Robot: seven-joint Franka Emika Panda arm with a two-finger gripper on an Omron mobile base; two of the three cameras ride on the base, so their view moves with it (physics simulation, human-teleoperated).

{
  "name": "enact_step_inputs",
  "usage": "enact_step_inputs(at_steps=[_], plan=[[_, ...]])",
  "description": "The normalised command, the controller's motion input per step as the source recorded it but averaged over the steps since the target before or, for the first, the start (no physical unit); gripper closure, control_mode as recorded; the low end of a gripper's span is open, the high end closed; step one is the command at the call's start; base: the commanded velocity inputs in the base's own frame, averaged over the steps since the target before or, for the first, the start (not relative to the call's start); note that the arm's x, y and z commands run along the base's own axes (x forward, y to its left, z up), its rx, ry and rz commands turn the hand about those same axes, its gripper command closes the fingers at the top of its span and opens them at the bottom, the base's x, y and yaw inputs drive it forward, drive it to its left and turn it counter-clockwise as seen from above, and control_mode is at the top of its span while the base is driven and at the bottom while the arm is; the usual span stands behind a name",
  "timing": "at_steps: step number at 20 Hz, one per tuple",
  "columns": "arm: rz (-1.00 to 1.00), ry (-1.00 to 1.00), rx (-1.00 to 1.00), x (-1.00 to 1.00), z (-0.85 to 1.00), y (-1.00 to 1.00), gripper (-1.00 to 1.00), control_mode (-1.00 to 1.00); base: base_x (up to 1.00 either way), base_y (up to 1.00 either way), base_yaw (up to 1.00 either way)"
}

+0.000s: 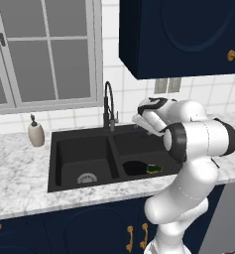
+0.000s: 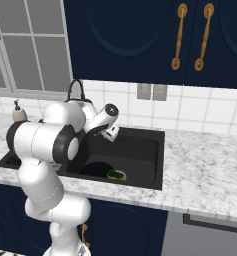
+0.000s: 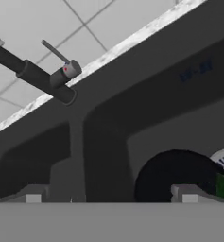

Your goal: Pick the pan and sponge and place them into the sink. Then turn on the water.

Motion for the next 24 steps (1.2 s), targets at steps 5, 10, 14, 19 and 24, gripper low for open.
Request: enact_step_inputs(at_steps=[5, 10, 14, 19, 24], plan=[[0.0, -0.14, 0.11, 0.21, 0.11, 0.37, -1.0, -1.0, 0.0, 0.0, 0.0], [0.0, -0.13, 0.05, 0.26, 0.0, 0.28, -1.0, -1.0, 0.0, 0.0, 0.0], [0.0, -0.06, 0.05, 0.32, 0.0, 0.1, -1.0, -1.0, 0.0, 0.0, 0.0], [0.0, 0.0, 0.02, 0.41, -0.04, 0.03, -1.0, -1.0, 0.0, 0.0, 0.0], [0.0, 0.0, 0.0, 0.39, -0.01, 0.15, -1.0, -1.0, 0.0, 0.0, 0.0]])
